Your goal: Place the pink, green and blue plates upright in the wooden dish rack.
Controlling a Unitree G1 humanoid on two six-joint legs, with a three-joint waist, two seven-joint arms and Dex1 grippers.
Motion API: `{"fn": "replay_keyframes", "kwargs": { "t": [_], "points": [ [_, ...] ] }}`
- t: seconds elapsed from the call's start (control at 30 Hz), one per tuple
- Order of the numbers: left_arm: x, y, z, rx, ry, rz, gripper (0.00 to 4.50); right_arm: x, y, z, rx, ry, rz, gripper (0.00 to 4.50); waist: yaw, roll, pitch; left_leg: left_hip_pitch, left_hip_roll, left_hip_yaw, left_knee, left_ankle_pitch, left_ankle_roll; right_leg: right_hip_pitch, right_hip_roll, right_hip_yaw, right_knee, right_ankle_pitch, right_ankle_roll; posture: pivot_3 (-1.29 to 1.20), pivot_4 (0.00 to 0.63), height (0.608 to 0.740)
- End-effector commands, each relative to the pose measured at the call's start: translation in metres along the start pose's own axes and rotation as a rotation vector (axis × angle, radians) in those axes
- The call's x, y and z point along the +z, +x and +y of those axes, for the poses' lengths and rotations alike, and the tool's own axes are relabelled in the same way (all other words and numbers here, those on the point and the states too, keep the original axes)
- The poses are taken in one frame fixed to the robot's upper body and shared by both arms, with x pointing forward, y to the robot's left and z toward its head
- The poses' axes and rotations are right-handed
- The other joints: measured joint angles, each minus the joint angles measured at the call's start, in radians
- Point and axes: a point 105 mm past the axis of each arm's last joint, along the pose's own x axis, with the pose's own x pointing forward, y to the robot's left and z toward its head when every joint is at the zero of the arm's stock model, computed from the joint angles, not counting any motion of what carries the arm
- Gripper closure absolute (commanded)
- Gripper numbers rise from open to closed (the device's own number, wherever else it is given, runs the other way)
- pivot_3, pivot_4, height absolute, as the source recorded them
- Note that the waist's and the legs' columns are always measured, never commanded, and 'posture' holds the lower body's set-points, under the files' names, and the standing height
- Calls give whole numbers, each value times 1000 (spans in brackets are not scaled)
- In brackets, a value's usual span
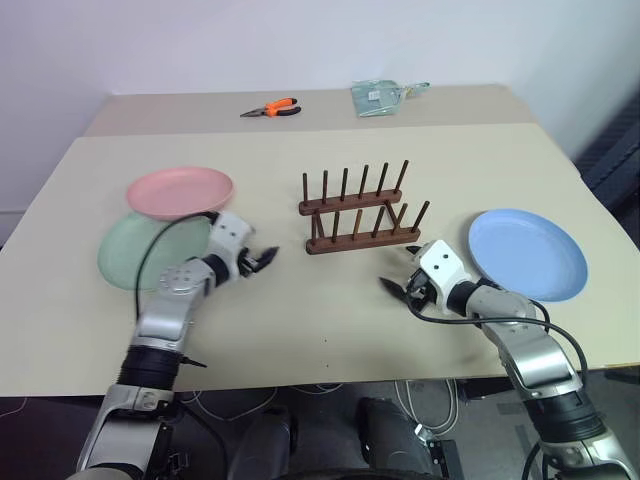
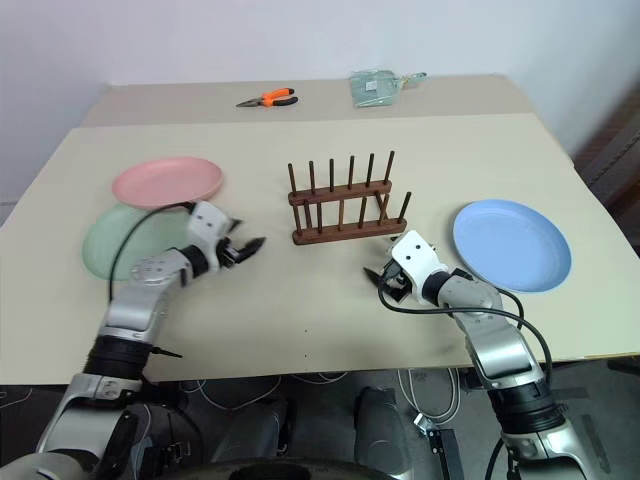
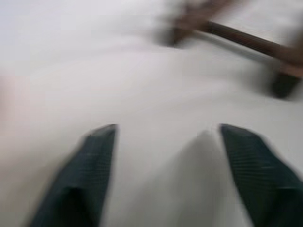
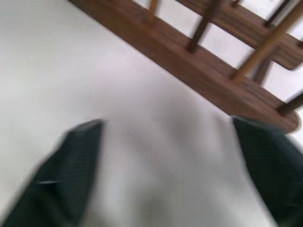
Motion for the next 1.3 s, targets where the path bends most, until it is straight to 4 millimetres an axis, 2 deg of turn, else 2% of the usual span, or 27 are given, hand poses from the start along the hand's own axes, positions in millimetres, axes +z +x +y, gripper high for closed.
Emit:
{"fn": "replay_keyframes", "kwargs": {
  "t": [0.03,0.2,0.43,0.5,0.57,0.63,0.7,0.77,0.9,1.0,1.13,1.2,1.3],
  "points": [
    [61,-11,18,140,-130,-228,53,16,0,2,8,-64,-53,0,8,-1,0,0,0,-1,1,0,0,1,0,0,0,0,0,0,150,740],
    [82,-19,23,210,-228,-302,53,19,9,0,15,-89,-57,0,16,-2,0,0,-1,0,1,0,0,2,-1,0,-1,0,0,0,150,740],
    [79,-24,26,245,-229,-273,53,21,13,-3,24,-108,-66,0,15,-2,0,0,-1,0,0,0,0,1,0,0,-1,0,0,0,150,740],
    [84,-30,39,322,-309,-319,53,21,13,-2,26,-111,-67,0,17,-2,0,0,-1,0,0,0,0,1,0,0,-1,0,0,0,150,740],
    [86,-44,68,512,-502,-400,53,21,12,-1,28,-111,-67,0,19,-3,1,0,-1,0,0,0,0,1,0,0,-2,0,0,0,150,740],
    [75,-60,92,727,-711,-436,53,19,12,0,31,-111,-66,0,20,-5,2,-1,-1,-1,0,0,-1,1,0,-1,-2,0,0,0,150,740],
    [68,-71,99,845,-793,-438,53,18,12,1,37,-113,-63,0,20,-5,2,0,-1,-1,0,0,-1,1,0,0,-2,0,1,0,150,740],
    [65,-74,99,882,-851,-433,53,19,12,2,44,-115,-65,0,22,-6,3,0,-1,0,0,0,-1,1,0,0,-3,0,1,0,150,740],
    [51,-71,98,890,-995,-379,53,25,13,4,60,-124,-88,0,26,-10,5,-2,-1,0,1,0,-1,1,0,-1,-3,1,0,0,150,740],
    [37,-59,97,824,-1095,-297,53,34,13,3,57,-128,-114,0,26,-11,5,-2,-2,-1,1,0,-1,1,0,-1,-3,1,0,0,150,740],
    [31,-35,95,678,-1187,-218,53,41,11,1,46,-129,-139,0,25,-11,5,-2,-1,-1,1,0,-1,1,0,-1,-2,0,0,0,150,740],
    [24,-29,98,673,-1269,-201,53,42,10,1,40,-133,-146,0,25,-12,6,-2,-2,-1,1,0,-1,1,0,-1,-2,0,0,0,150,740],
    [18,-27,105,700,-1331,-198,924,45,2,-5,26,-115,-153,0,24,-12,6,-2,-2,-1,1,0,-2,1,0,-1,-2,1,-1,0,150,740]
  ]
}}
